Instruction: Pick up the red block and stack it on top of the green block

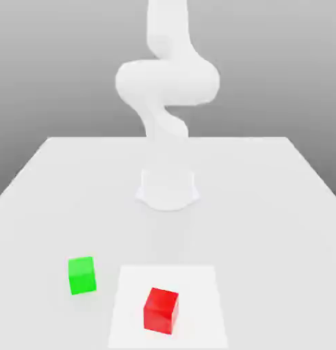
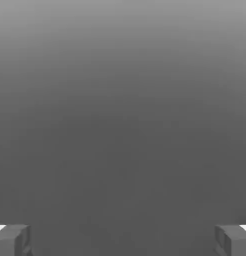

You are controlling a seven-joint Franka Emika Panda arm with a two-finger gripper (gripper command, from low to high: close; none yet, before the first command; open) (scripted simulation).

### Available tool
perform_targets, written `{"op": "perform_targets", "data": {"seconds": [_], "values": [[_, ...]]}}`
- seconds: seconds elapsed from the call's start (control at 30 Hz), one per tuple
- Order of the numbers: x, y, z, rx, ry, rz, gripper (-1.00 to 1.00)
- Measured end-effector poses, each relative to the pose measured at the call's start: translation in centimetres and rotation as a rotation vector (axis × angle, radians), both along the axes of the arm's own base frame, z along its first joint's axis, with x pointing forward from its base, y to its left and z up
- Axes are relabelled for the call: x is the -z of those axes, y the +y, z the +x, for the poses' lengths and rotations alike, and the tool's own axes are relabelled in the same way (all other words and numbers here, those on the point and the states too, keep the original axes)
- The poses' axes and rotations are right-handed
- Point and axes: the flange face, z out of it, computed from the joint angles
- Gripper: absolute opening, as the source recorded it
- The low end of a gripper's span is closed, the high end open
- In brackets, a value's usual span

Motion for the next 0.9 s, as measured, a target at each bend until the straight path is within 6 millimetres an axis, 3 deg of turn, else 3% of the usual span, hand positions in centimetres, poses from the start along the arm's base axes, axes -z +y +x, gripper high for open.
{"op": "perform_targets", "data": {"seconds": [0.2,0.4,0.57,0.73,0.9], "values": [[11.5,-0.3,6.4,0.062,0.19,0.018,0.0],[23.7,-0.8,9.4,0.12,0.374,0.04,0.0],[33.9,-1.1,9.3,0.168,0.526,0.064,0.0],[43.6,-1.2,7.2,0.215,0.679,0.093,0.0],[50.2,-1.1,6.5,0.226,0.716,0.1,0.0]]}}
